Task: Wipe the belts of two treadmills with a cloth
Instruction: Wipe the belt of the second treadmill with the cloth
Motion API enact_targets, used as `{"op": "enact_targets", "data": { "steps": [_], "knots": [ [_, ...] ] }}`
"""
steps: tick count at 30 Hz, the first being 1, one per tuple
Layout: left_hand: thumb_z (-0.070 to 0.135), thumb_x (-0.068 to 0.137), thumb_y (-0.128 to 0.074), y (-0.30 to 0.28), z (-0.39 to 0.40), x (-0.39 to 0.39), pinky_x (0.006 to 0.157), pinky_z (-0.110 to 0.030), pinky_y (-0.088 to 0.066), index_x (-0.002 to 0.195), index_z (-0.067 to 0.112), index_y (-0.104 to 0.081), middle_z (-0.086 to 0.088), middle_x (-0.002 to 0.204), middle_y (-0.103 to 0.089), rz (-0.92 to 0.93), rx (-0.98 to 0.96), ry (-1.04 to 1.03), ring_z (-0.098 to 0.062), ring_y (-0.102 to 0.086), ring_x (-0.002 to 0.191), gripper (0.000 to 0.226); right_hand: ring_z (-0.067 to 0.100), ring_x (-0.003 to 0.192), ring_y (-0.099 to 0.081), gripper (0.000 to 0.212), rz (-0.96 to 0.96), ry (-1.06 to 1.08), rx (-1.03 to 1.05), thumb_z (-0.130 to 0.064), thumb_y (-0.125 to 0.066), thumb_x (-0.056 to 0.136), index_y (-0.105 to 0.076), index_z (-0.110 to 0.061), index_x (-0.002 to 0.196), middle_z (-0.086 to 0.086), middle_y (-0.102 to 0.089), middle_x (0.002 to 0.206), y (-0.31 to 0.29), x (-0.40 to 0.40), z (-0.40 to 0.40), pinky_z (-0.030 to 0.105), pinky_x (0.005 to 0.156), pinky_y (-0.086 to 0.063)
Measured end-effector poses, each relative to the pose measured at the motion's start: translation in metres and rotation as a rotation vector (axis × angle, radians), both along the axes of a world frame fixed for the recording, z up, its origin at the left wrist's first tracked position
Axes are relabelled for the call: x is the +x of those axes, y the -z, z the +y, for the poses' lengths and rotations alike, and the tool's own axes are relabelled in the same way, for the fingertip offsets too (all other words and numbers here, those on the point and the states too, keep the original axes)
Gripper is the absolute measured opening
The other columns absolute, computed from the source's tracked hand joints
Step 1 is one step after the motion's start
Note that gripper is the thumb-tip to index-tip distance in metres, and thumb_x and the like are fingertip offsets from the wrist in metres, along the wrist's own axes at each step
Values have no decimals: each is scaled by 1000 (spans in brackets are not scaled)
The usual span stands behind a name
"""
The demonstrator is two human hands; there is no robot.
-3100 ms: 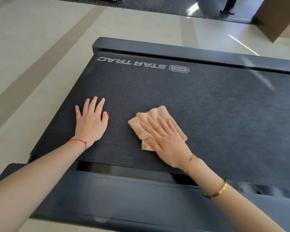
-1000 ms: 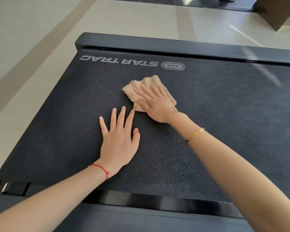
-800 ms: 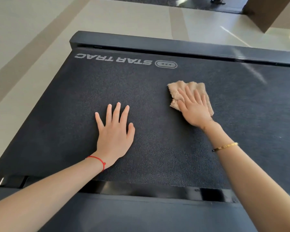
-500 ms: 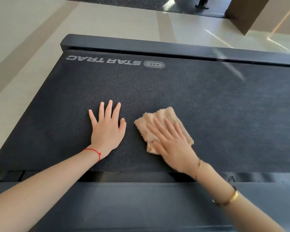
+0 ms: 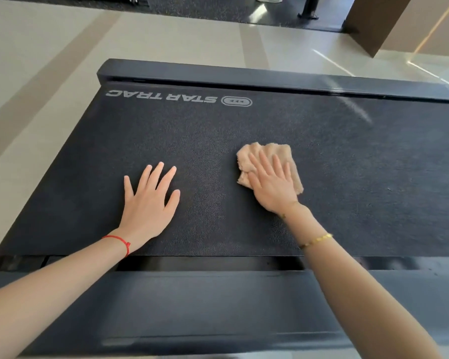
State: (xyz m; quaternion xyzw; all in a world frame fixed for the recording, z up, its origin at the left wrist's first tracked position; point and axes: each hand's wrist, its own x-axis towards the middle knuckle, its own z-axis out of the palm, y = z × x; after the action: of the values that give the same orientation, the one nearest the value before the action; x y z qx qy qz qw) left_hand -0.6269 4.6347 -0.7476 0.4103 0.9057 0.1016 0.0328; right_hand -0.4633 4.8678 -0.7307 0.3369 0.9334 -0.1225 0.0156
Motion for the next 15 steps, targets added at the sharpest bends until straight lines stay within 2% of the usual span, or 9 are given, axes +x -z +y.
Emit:
{"op": "enact_targets", "data": {
  "steps": [3,6,8,11,15],
  "knots": [
    [45,103,-26,-1,-16,-7,121,-62,-2,159,32,-13,2,167,-9,-10,3,-44,-19,2,155,59,31,152,9,54,0,-220,13,-38,-18,107,-2,-30,157,-4,4,166,2,-38,-50,49,120,10],
    [40,104,-27,-2,-32,-15,121,-62,-3,159,31,-14,2,167,-9,-11,8,-89,-19,0,155,57,25,152,9,53,49,-444,4,-40,-20,107,-6,-34,157,-7,0,165,5,-44,-101,47,121,11],
    [39,104,-26,-3,-40,-20,121,-62,-3,159,31,-15,2,167,-10,-14,13,-104,-19,0,155,57,21,152,8,52,65,-527,12,-43,-21,106,-8,-38,156,-11,-2,165,5,-36,-109,44,122,9],
    [39,104,-25,-2,-44,-24,121,-62,-2,159,33,-12,4,167,-8,-20,5,-107,-18,2,155,57,17,152,7,51,78,-535,19,-44,-21,106,-8,-40,156,-14,-2,164,5,-30,-86,40,123,9],
    [38,104,-27,2,-43,-23,121,-62,-2,159,33,-13,2,167,-10,6,10,-119,-20,-1,155,57,21,153,6,52,65,-377,15,-44,-21,106,-9,-39,156,-13,0,165,7,-50,-34,42,123,7]
  ]
}}
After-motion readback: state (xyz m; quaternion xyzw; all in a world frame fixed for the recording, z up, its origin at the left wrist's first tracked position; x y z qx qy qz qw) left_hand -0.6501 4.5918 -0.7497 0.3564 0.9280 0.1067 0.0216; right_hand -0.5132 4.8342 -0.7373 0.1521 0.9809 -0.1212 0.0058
